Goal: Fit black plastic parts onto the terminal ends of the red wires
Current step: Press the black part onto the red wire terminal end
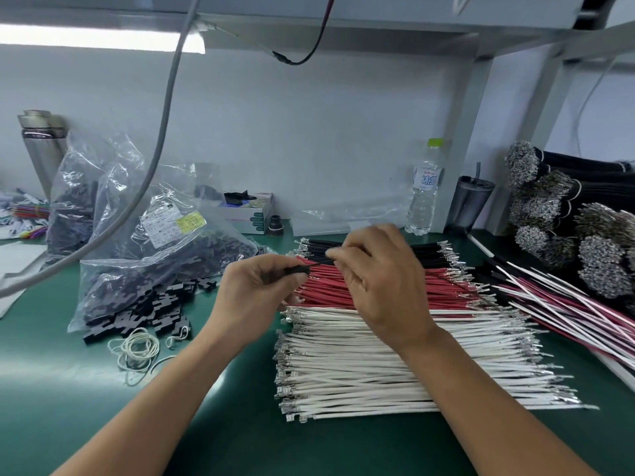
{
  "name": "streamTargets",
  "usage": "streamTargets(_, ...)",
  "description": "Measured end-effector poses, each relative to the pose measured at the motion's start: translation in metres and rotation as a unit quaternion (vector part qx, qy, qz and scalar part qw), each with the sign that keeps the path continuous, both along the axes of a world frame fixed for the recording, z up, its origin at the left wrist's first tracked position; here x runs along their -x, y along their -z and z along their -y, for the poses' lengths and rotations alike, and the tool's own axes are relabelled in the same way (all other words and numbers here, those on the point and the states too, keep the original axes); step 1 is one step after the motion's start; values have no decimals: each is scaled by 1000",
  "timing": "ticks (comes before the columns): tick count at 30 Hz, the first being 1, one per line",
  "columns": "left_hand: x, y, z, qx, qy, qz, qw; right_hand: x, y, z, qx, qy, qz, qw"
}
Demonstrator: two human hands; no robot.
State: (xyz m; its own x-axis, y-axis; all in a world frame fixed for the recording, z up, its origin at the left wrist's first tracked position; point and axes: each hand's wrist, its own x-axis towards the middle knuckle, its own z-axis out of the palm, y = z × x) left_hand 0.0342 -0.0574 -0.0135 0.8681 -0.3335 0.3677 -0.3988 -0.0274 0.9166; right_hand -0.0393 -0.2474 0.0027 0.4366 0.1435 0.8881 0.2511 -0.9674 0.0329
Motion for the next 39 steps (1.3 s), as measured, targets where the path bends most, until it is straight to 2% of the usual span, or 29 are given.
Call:
streamTargets(2, -3, 3, -1, 40, -13, -41, 998, -2, 3, 1, 34, 5, 24, 999)
streamTargets(4, -6, 5, -2, 74, -18, -78, 994, -8, 13, -1, 24, 21, -83, 996)
streamTargets(6, -7, 5, -3, 92, -16, -93, 991, -18, 23, 0, -41, 54, -202, 977)
streamTargets(8, -7, 5, -3, 99, -13, -95, 990, -26, 27, 3, -82, 65, -243, 964)
streamTargets(11, -9, 6, -4, 106, -15, -98, 989, -30, 27, 3, -90, 75, -237, 964)
streamTargets(22, -6, 7, -2, 118, -9, -115, 986, -35, 25, 3, -178, 82, -301, 933)
streamTargets(26, -7, 4, -7, 146, -21, -126, 981, -30, 22, 3, -137, 91, -283, 945)
streamTargets(28, -9, 2, -10, 159, -25, -130, 978, -25, 14, 8, -133, 70, -283, 947)
streamTargets(33, -13, 1, -15, 184, -14, -164, 969, -2, -3, 20, -177, -59, -335, 924)
streamTargets(39, -4, -5, -13, 154, 66, -184, 968, 9, -7, 17, -204, -73, -298, 930)
